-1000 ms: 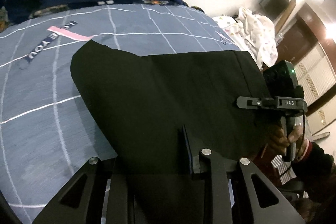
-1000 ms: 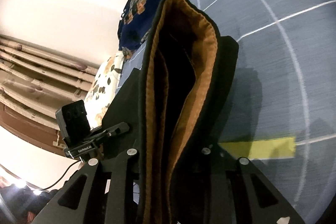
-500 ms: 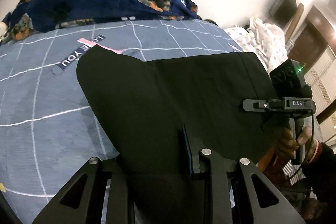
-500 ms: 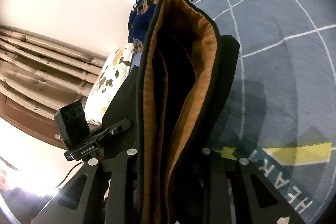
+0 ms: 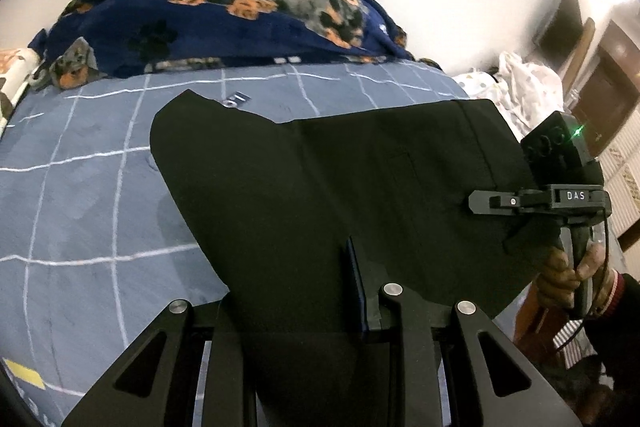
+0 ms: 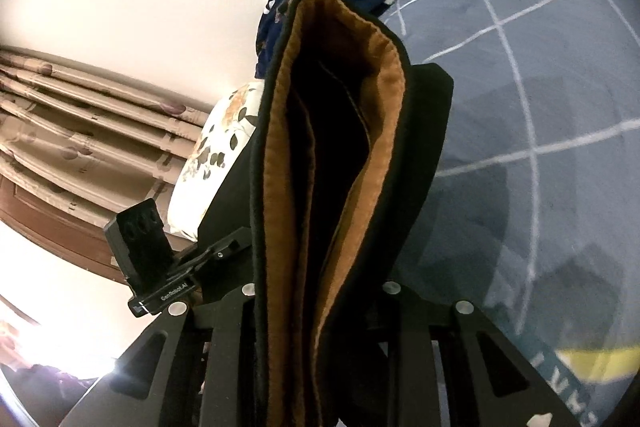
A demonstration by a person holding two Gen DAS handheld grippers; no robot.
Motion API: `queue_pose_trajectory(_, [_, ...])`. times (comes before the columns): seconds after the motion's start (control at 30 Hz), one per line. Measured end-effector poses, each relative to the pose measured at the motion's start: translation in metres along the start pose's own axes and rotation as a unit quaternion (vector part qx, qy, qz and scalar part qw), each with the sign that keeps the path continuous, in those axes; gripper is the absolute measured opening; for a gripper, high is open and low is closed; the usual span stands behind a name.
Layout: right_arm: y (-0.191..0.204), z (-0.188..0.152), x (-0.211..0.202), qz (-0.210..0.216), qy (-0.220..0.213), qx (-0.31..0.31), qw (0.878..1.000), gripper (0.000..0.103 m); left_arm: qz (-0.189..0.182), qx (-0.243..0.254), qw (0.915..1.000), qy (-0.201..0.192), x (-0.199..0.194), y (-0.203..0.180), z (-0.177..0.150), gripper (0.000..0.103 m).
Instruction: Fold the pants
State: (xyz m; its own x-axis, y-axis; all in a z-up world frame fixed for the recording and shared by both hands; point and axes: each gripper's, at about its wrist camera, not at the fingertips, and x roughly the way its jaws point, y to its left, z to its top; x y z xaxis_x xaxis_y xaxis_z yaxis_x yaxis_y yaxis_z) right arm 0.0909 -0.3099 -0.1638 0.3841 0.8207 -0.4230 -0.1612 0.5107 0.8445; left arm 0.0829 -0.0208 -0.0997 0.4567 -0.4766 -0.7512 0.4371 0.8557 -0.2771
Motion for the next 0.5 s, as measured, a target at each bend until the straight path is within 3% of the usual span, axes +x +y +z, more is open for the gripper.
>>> queue_pose_trajectory(0.5, [0.004, 0.088, 0.085, 0.023, 0.023, -0.008, 0.999, 0.023, 0.042, -0.032, 0.9983, -0.025, 0.022, 0.087, 0.056, 0.025])
